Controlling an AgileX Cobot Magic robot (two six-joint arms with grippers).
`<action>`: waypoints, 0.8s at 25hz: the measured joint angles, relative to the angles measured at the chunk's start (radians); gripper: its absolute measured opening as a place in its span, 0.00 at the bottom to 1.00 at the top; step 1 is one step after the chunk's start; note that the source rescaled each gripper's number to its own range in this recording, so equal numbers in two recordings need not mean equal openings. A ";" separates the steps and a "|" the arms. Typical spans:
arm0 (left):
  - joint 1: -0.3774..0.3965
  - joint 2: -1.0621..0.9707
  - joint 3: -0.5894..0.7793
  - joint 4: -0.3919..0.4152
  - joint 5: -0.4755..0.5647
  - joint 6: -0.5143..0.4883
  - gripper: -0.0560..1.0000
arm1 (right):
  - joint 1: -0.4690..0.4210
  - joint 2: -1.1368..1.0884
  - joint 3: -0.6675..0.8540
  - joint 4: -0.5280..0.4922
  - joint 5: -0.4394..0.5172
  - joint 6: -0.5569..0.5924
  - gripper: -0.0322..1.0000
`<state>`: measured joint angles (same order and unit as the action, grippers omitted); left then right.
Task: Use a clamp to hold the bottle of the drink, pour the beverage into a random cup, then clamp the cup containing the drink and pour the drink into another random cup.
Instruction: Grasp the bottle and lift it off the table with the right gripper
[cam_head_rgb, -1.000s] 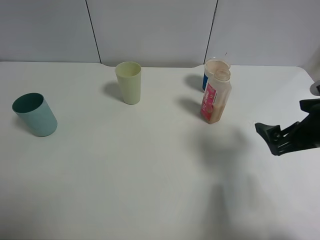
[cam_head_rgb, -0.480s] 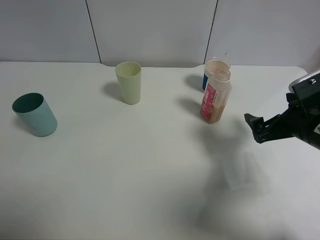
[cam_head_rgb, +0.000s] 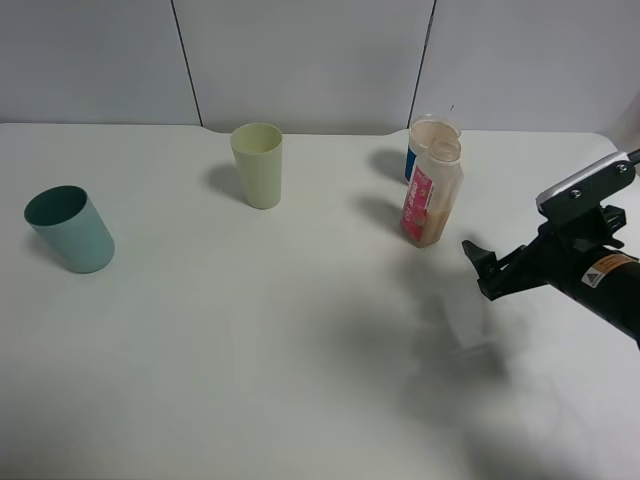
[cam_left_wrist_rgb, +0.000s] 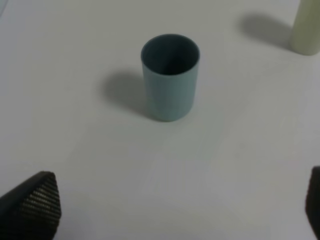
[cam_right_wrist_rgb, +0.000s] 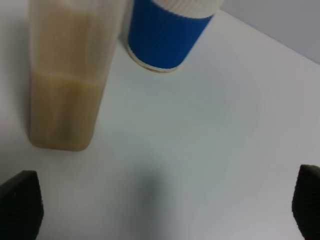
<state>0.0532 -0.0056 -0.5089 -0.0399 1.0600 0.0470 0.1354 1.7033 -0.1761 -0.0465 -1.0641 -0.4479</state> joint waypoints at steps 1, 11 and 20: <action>0.000 0.000 0.000 0.000 0.000 0.000 1.00 | 0.000 0.019 0.002 -0.007 -0.023 0.000 1.00; 0.000 0.000 0.000 0.000 0.000 0.000 1.00 | 0.000 0.190 0.002 -0.005 -0.139 -0.003 1.00; 0.000 0.000 0.000 0.000 0.000 0.000 1.00 | 0.000 0.216 -0.087 0.004 -0.143 -0.003 1.00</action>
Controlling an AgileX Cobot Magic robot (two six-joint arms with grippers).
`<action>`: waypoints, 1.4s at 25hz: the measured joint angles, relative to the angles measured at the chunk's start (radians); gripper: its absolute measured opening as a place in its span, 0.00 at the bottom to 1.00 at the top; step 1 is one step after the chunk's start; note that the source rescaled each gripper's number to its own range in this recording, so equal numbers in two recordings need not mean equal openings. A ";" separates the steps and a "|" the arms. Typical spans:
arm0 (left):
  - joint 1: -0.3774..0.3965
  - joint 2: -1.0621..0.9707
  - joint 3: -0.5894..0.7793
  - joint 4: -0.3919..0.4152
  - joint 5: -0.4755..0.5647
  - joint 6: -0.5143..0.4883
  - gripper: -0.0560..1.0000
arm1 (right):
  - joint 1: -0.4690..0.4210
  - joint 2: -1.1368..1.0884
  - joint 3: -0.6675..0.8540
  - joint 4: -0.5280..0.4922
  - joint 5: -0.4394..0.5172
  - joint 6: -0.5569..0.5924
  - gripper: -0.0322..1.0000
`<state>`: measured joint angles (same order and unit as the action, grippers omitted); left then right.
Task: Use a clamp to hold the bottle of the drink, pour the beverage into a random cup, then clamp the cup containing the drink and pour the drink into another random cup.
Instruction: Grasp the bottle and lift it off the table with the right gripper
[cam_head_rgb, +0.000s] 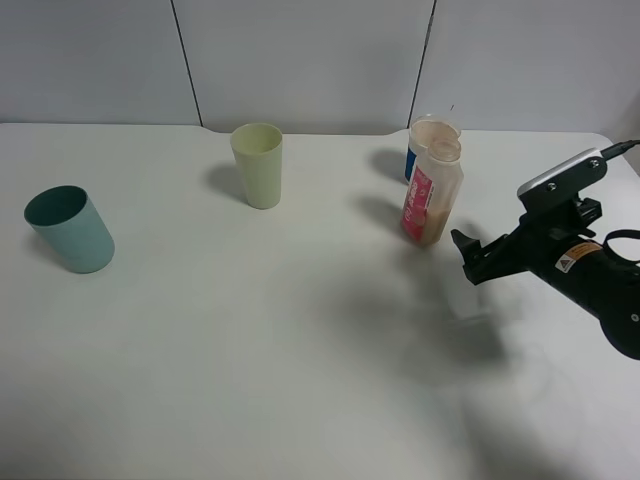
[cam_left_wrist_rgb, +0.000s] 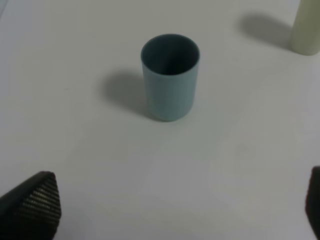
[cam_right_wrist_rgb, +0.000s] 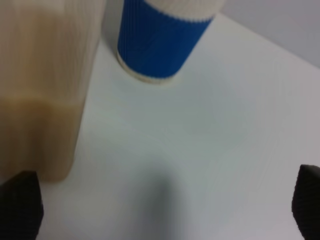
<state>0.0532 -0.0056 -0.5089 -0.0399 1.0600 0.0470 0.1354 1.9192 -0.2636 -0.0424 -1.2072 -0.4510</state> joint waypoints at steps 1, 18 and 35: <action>0.000 0.000 0.000 0.000 0.000 0.000 1.00 | 0.000 0.000 -0.005 -0.004 0.000 0.000 1.00; 0.000 0.000 0.000 0.000 0.000 0.000 1.00 | 0.000 0.133 -0.134 -0.130 0.000 0.030 1.00; 0.000 0.000 0.000 0.000 0.000 0.000 1.00 | 0.000 0.200 -0.198 -0.227 -0.001 0.124 1.00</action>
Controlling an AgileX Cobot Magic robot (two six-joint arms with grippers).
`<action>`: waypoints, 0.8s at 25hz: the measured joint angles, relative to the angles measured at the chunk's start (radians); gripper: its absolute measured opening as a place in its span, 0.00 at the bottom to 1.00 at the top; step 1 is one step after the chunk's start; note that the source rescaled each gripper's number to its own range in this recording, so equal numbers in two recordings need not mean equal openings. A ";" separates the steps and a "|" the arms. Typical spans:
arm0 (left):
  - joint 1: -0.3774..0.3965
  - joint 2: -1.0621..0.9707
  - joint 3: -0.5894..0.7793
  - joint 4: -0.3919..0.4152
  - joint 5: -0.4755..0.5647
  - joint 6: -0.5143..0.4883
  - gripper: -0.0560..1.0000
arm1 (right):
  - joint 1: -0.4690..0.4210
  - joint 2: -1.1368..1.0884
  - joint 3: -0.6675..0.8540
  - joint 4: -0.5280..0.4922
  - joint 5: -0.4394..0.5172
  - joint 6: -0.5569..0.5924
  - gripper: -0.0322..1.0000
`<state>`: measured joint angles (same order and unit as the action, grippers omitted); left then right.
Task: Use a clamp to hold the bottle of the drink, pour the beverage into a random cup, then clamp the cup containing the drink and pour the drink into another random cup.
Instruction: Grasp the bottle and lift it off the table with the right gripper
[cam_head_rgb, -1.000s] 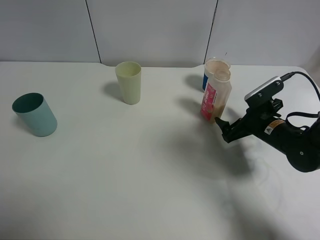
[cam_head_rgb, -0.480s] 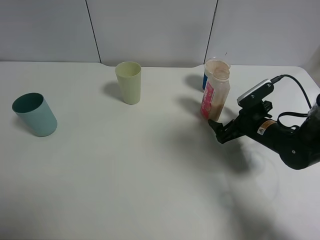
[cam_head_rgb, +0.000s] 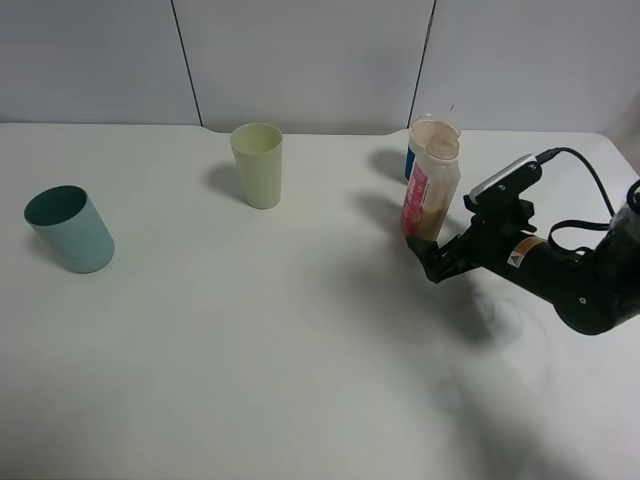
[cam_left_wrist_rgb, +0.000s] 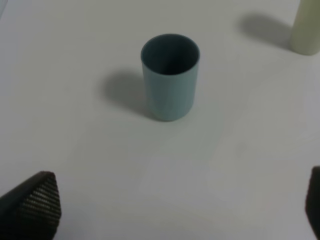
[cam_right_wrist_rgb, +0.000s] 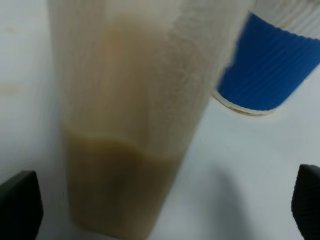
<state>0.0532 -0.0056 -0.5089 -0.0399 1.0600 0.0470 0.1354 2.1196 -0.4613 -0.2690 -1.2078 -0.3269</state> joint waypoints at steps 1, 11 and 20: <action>0.000 0.000 0.000 0.000 0.000 0.000 1.00 | 0.002 0.000 0.000 -0.001 0.000 0.004 1.00; 0.000 0.000 0.000 0.000 0.000 0.000 1.00 | 0.069 0.000 -0.031 0.082 0.000 0.025 1.00; 0.000 0.000 0.000 0.000 0.000 0.000 1.00 | 0.102 0.006 -0.078 0.146 0.000 0.048 1.00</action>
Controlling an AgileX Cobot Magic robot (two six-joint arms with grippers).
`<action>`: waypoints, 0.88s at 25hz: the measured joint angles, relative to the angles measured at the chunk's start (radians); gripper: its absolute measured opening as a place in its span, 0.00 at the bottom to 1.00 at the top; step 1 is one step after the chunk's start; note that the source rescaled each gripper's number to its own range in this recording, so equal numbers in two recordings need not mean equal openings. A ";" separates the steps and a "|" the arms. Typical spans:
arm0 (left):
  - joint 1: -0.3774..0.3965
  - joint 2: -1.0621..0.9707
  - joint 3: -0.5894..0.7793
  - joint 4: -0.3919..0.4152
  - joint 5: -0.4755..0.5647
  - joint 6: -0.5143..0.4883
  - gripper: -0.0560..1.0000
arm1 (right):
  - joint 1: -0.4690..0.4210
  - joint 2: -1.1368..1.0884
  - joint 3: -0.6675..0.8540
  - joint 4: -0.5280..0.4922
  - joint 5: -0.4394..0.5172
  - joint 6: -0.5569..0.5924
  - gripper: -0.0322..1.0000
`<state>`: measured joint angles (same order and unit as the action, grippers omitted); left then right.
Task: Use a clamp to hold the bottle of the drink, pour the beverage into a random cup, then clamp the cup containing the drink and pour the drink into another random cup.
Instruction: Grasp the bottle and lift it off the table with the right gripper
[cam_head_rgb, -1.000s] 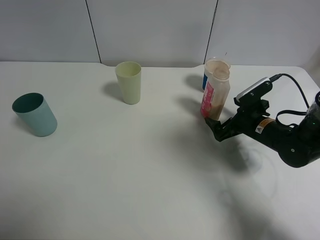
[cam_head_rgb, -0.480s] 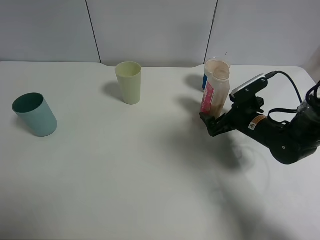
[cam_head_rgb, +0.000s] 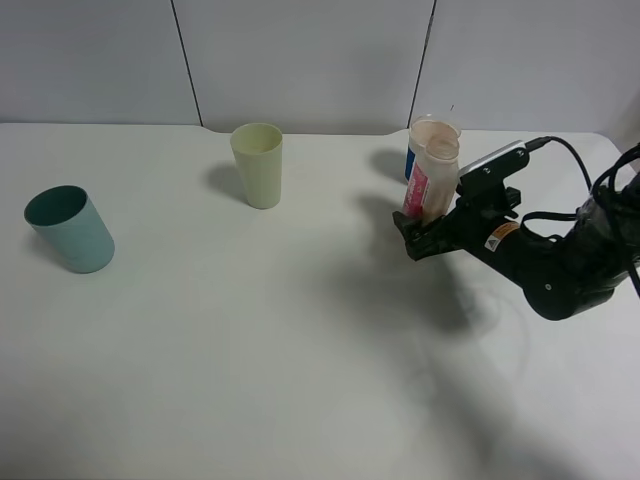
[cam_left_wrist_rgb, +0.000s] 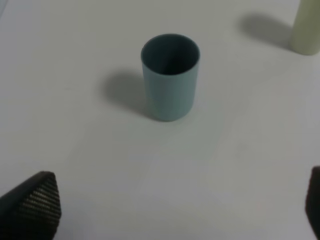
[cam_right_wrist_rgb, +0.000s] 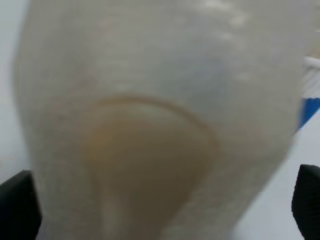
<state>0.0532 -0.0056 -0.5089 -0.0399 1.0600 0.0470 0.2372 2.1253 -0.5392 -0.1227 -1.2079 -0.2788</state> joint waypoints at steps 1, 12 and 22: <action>0.000 0.000 0.000 0.000 0.000 0.000 1.00 | 0.008 0.003 0.000 0.007 0.000 0.002 1.00; 0.000 0.000 0.000 0.000 0.000 0.000 1.00 | 0.039 0.040 -0.005 0.077 0.001 0.006 1.00; 0.000 0.000 0.000 0.000 0.000 0.000 1.00 | 0.069 0.040 -0.049 0.088 0.001 0.012 1.00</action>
<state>0.0532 -0.0056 -0.5089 -0.0399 1.0600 0.0470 0.3060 2.1650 -0.5883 -0.0346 -1.2069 -0.2667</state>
